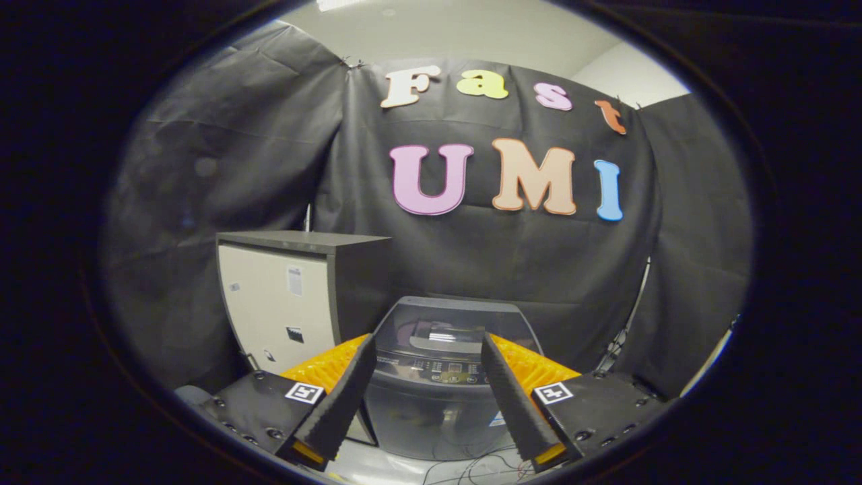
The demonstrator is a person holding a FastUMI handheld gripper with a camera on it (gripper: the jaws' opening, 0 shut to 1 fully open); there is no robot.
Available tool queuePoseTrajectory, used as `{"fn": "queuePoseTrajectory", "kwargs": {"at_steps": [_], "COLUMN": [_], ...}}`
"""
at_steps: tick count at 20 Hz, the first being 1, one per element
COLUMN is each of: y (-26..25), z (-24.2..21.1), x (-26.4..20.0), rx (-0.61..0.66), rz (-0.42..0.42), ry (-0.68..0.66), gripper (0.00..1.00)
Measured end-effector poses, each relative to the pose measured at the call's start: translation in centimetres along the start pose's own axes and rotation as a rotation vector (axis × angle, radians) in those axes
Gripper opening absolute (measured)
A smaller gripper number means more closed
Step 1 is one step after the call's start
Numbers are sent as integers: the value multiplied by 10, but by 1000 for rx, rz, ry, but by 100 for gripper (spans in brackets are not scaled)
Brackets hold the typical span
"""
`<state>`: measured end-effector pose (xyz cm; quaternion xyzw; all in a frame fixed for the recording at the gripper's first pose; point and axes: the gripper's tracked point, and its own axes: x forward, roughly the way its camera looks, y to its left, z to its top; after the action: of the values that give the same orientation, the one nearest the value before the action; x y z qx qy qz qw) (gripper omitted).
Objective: Put the clothes into the washing machine and then close the washing machine lid.
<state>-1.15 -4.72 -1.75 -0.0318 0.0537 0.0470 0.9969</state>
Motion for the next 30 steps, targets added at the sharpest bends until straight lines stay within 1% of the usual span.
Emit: {"fn": "queuePoseTrajectory", "kwargs": {"at_steps": [2, 4, 8, 10, 13, 20, 26, 28, 30], "y": [-11, -7, -14, -9, -2, 2, 2, -3, -7], "z": [13, 20, 31, 38, 39, 30, 35, 39, 45], "x": [-4, -6, -15, -16, -12, -6, -7, -11, -14], "rx": [67, 125, 96, 96, 134, 151, 229, 263, 264], "rz": [-15, 5, -17, 3, 34, 37, 24, 2, 2], "ry": [-39, -60, -73, -89, -93, -71, -72, -69, -75], "gripper": [97, 97, 96, 96, 96, 96, 96, 97, 97]}}
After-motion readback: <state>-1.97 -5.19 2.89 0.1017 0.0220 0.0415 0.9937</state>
